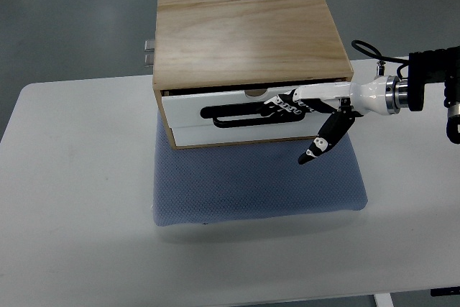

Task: Open wood drawer with right hand
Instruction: 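Pull the upper white drawer toward the robot with the right hand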

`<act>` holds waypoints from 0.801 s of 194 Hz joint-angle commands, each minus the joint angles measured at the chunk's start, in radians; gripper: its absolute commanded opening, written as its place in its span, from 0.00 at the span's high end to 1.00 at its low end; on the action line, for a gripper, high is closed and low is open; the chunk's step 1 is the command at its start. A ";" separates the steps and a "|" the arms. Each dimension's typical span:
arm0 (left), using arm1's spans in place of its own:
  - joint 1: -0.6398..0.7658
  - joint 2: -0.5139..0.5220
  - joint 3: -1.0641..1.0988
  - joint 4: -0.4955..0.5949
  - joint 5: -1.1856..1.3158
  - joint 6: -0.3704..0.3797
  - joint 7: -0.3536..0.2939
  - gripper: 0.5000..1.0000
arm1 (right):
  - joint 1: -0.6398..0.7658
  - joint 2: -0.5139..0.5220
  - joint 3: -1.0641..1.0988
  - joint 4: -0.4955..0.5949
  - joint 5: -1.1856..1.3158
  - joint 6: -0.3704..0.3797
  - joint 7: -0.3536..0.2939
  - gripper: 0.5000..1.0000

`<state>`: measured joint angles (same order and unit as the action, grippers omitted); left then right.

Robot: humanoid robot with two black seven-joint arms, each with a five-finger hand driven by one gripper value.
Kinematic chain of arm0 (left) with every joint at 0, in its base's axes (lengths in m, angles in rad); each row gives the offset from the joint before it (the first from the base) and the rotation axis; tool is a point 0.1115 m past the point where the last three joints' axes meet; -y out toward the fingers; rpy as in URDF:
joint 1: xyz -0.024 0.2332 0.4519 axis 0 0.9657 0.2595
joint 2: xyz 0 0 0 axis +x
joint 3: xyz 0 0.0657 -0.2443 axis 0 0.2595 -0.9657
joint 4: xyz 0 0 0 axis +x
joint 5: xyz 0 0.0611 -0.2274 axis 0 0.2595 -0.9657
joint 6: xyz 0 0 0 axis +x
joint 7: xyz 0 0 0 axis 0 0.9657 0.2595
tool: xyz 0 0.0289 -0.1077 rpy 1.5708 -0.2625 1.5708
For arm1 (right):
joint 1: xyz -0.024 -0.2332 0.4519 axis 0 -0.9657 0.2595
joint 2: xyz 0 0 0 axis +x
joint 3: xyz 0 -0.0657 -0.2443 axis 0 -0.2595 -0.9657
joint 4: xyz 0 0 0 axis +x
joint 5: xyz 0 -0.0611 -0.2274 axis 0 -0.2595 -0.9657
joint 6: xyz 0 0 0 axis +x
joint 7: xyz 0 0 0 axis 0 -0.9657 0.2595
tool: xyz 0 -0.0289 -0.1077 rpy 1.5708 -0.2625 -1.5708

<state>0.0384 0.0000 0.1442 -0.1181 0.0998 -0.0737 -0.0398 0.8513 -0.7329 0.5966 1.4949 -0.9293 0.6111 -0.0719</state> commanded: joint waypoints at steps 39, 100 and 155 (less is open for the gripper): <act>0.000 0.000 0.000 0.000 0.000 0.000 0.000 0.00 | 0.000 -0.025 -0.017 0.024 0.017 0.000 -0.002 0.11; 0.000 0.000 0.000 0.000 0.000 0.000 0.001 0.00 | 0.002 -0.026 -0.018 0.031 0.017 0.000 -0.029 0.11; 0.000 0.000 0.000 0.000 0.000 0.000 0.000 0.00 | 0.011 -0.017 -0.024 0.031 0.015 0.000 -0.029 0.11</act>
<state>0.0383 0.0000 0.1442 -0.1181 0.0998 -0.0737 -0.0396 0.8555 -0.7534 0.5737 1.5261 -0.9128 0.6108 -0.1015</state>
